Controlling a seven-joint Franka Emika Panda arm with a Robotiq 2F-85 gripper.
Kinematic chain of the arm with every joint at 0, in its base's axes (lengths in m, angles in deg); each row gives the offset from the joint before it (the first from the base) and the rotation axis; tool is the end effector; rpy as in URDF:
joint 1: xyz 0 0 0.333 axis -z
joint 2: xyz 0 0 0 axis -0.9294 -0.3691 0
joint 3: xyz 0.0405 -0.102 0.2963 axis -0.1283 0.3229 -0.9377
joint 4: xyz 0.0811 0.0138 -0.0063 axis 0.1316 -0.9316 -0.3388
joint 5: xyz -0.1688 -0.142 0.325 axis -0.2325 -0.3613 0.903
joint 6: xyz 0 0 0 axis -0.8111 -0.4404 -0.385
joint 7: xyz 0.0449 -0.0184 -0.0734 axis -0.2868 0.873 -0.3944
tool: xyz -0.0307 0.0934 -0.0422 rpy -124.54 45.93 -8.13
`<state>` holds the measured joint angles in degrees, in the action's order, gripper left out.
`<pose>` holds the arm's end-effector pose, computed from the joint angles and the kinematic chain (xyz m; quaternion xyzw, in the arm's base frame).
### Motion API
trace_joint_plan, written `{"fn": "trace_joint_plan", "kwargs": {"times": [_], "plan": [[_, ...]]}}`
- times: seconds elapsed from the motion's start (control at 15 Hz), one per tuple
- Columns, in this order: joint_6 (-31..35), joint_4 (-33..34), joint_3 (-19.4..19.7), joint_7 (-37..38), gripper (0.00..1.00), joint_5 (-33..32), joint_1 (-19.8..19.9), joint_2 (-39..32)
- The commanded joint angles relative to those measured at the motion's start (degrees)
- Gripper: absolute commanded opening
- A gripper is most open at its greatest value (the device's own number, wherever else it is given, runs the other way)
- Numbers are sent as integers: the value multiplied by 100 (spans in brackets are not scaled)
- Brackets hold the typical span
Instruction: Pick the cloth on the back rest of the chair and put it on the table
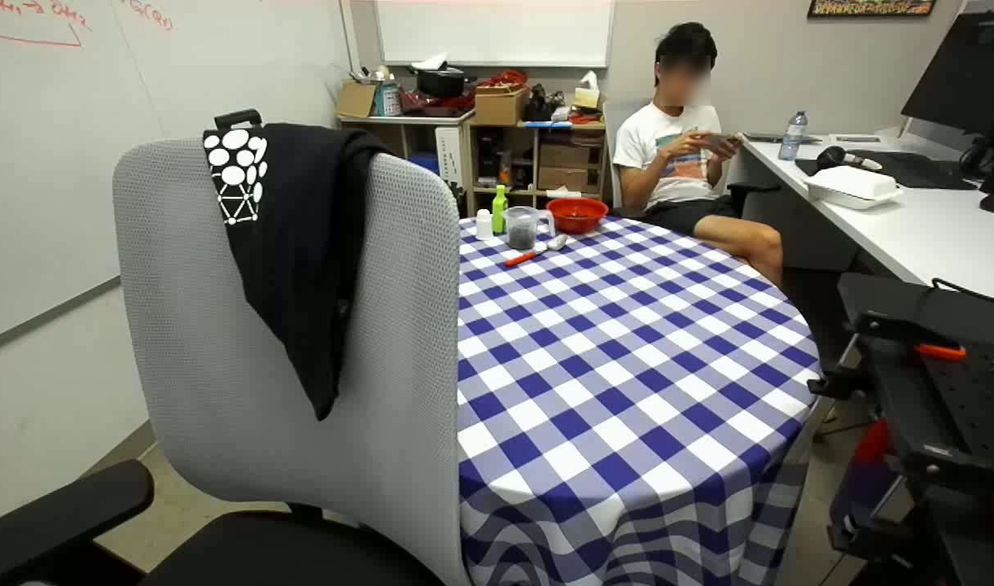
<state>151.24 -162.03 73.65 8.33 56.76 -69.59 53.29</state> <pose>0.3568 0.0194 0.4829 0.9884 0.0975 -0.0851 0.0796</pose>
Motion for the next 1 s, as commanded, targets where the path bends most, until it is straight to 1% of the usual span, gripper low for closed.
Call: {"fn": "trace_joint_plan", "kwargs": {"times": [0.0,0.07,0.13,0.33,0.67,0.87,0.93], "plan": [[-13,10,70,36,100,-32,-85,-6],[-23,52,56,80,100,-2,-88,-38],[-12,262,64,148,100,49,-64,-288],[-50,666,14,567,100,226,-11,-717],[-85,1648,-5,1218,100,885,-30,-1710],[109,2302,-28,1724,100,1404,-42,-2312],[185,2415,-61,1937,100,1564,-62,-2389]]}}
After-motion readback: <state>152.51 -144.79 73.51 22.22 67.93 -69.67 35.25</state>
